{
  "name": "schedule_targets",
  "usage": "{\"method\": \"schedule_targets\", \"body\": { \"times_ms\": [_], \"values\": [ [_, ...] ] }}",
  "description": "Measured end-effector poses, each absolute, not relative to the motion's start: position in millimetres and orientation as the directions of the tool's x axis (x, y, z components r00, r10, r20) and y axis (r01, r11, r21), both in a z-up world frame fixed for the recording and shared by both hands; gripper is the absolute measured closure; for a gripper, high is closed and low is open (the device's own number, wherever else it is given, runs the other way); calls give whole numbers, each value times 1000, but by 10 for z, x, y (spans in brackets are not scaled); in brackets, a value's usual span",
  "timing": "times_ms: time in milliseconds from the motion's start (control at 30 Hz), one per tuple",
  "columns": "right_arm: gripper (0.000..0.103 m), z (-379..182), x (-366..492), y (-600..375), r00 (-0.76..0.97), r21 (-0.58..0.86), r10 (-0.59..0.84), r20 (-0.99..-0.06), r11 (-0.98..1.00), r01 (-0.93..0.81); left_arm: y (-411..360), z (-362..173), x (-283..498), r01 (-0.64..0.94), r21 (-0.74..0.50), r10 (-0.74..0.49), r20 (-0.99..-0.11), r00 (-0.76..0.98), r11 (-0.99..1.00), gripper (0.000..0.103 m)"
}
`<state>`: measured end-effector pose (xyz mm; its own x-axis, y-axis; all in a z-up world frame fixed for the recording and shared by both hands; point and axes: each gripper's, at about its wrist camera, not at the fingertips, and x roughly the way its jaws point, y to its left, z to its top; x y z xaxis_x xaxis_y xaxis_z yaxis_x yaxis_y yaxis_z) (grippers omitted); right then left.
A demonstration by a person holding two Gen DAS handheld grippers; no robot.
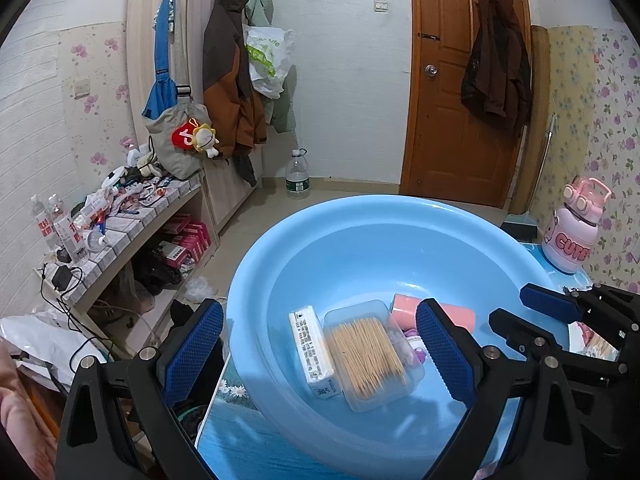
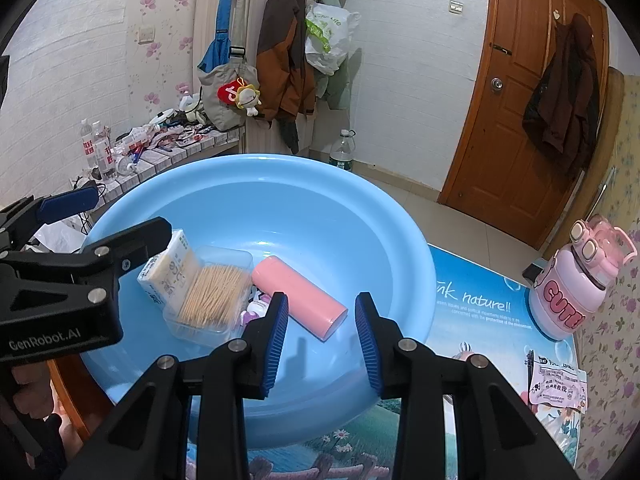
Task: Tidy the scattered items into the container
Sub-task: 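Lower the Hello Kitty figure into the basin and open the right gripper, then withdraw both grippers from the basin toward the remaining items on the table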
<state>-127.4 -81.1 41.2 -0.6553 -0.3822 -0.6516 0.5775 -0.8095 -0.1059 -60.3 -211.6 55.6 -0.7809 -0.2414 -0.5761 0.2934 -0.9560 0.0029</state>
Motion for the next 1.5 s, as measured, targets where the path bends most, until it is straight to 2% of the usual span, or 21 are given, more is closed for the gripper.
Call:
{"method": "schedule_targets", "body": {
  "times_ms": [600, 1100, 1233, 1333, 1433, 1500],
  "values": [
    [67, 576, -1171, -614, -680, -82, -389, -621, -831, 550, -1930, 677, -518, 270, 18, -233, -564, -792, -963, 5],
    [67, 877, -884, -125, -753, -76, -354, -554, -880, 469, -1465, 878, -365, 218, 44, -207, -539, -816, -975, 2],
    [49, 928, -778, 116, -780, -67, -326, -534, -903, 424, -1292, 904, -313, 193, 48, -188, -536, -823, -980, 0],
    [42, 954, -719, 331, -794, -52, -307, -524, -919, 390, -1148, 914, -271, 167, 56, -171, -534, -828, -984, 0],
    [26, 973, -632, 621, -820, -40, -276, -501, -939, 341, -1032, 922, -231, 146, 55, -153, -534, -831, -988, 0],
    [24, 974, -564, 807, -838, -36, -255, -482, -950, 310, -963, 916, -205, 134, 47, -138, -535, -833, -990, 0]
  ]
}}
